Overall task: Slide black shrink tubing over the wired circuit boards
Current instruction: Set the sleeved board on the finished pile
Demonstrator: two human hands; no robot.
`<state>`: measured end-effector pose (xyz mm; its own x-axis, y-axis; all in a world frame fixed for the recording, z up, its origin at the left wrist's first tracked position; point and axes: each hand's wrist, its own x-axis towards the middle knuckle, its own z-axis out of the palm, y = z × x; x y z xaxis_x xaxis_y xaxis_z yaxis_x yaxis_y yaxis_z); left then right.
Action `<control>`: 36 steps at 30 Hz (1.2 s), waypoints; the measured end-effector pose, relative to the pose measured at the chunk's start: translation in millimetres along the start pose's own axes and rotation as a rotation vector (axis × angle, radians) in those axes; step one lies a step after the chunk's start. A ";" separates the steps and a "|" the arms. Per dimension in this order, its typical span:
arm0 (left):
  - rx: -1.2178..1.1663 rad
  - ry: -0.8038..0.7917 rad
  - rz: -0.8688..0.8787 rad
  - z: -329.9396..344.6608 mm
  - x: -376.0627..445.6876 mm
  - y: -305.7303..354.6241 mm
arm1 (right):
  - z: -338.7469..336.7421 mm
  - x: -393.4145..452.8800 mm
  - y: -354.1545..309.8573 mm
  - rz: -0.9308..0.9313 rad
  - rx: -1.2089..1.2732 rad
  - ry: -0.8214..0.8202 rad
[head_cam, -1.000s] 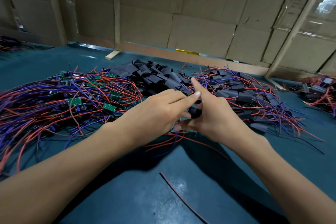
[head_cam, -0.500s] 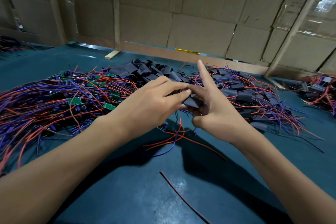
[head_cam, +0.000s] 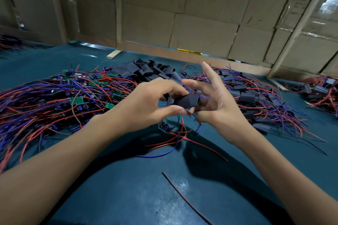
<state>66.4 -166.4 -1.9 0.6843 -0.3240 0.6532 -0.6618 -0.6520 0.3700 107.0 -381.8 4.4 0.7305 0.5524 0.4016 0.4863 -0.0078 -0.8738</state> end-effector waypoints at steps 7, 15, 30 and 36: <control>0.174 -0.112 0.002 -5.3 -0.2 -11.0 | -9.2 0.0 2.1 -0.008 0.029 0.151; 0.094 -0.161 -0.165 -21.6 -1.2 -18.5 | -5.5 -5.2 7.8 -0.099 -0.703 0.043; -0.300 -0.153 -0.319 -22.0 -1.9 -0.9 | 47.6 -1.9 21.9 -0.102 -0.865 -0.065; -0.422 -0.127 -0.343 -22.7 -2.1 2.1 | 53.1 -3.5 23.5 -0.052 -0.809 -0.009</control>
<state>56.6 -151.5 12.5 0.8964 -0.2388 0.3734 -0.4417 -0.4122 0.7969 90.4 -339.7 -32.1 0.6951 0.5753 0.4311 0.7183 -0.5804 -0.3836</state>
